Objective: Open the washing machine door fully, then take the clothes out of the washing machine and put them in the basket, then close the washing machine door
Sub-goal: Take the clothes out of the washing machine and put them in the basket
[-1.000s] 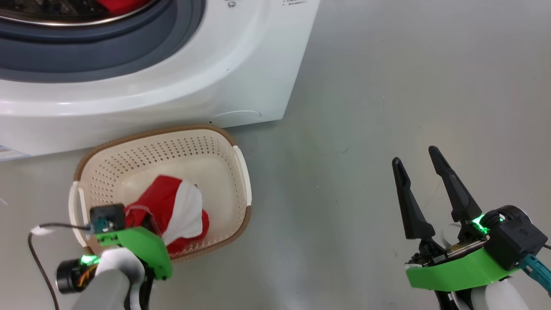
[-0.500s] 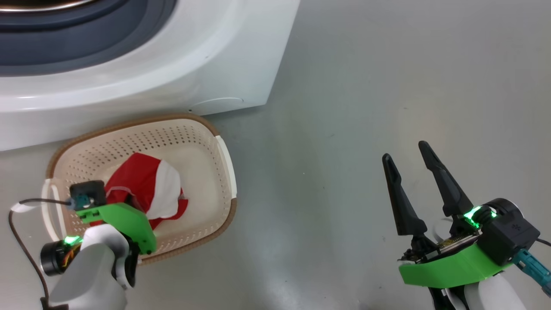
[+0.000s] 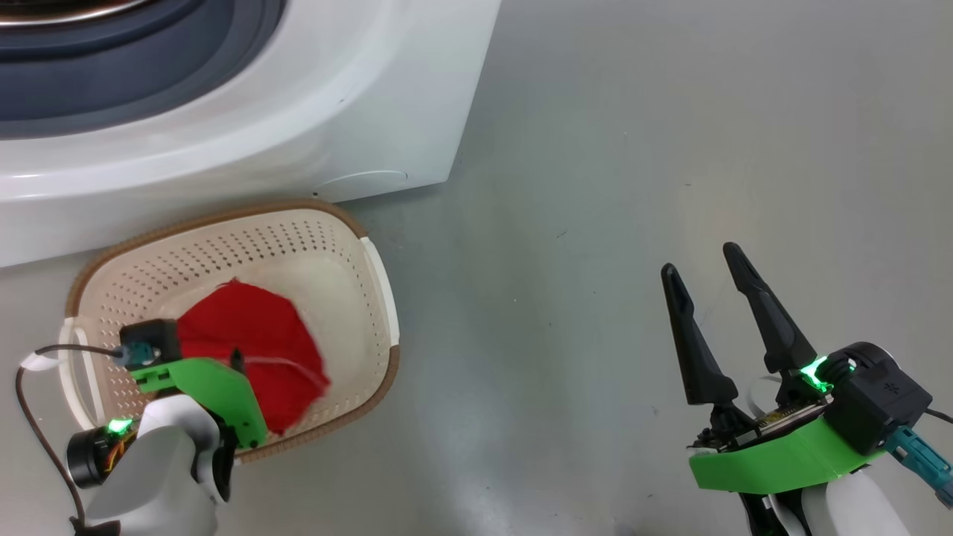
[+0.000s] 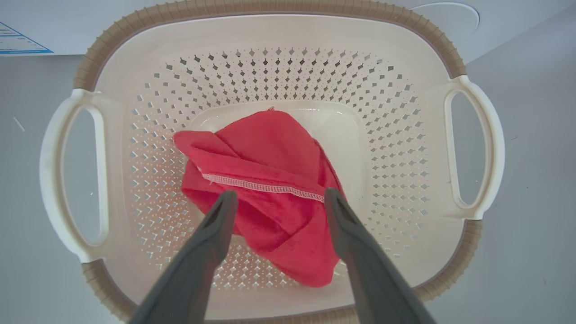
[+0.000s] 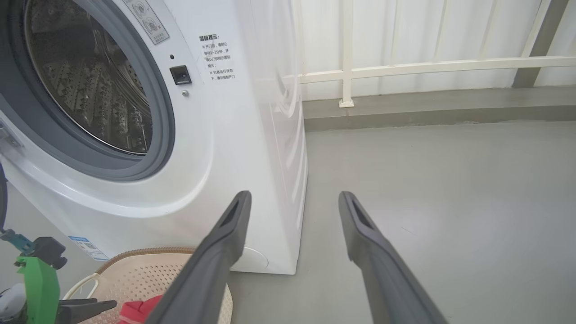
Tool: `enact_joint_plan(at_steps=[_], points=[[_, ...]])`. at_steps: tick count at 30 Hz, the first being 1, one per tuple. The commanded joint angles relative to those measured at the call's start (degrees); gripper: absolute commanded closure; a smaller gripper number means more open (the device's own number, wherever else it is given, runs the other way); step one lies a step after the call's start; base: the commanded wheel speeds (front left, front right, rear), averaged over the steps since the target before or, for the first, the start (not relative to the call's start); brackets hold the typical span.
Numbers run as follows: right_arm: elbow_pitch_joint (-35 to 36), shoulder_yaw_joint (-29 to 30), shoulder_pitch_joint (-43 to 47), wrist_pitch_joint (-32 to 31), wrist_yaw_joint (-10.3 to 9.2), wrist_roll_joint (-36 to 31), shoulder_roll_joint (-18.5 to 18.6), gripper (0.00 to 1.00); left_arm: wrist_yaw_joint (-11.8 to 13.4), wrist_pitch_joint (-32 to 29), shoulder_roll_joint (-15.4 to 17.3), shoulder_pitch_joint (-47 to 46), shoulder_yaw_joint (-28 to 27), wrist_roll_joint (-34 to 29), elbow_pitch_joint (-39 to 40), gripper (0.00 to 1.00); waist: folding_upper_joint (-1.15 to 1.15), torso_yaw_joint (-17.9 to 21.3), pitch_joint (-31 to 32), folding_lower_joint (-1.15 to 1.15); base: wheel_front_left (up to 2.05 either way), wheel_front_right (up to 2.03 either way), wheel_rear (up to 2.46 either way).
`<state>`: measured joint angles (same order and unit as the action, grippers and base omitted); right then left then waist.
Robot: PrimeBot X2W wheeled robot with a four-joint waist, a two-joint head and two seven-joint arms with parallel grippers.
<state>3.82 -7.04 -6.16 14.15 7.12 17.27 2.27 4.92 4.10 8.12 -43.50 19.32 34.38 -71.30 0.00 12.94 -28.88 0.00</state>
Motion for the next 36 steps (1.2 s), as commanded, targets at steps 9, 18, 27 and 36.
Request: enact_joint_plan(at_steps=[9, 18, 27, 36], points=[[0.9, -1.2, 0.3, 0.7, 0.36, 0.3, 0.6, 0.00, -1.2, 4.0, 1.2, -1.5, -0.2, 0.4, -0.1, 0.00, 0.00, -0.8, 1.6, 0.00, 0.00, 0.00, 0.00], [0.4, -1.0, 0.9, 0.6, 0.36, -0.5, 0.6, 0.00, -2.6, 7.6, 0.4, -2.2, 0.3, 0.6, 1.8, 0.00, 0.00, -2.3, 4.0, 0.00, 0.00, 0.00, 0.00], [0.7, -0.1, 1.4, -0.1, 0.36, -1.7, 0.6, 0.00, -1.2, 10.7, 1.1, -0.1, 0.1, -0.8, 10.7, 0.00, 0.00, -3.9, 6.7, 0.00, 0.00, 0.00, 0.00], [1.1, 1.1, 2.7, -1.2, 0.36, -2.7, 0.6, 0.00, 2.1, 10.9, 3.0, 8.2, -1.2, -2.9, 28.2, 0.00, 0.00, -5.3, 10.8, 0.00, 0.00, 0.00, 0.00]])
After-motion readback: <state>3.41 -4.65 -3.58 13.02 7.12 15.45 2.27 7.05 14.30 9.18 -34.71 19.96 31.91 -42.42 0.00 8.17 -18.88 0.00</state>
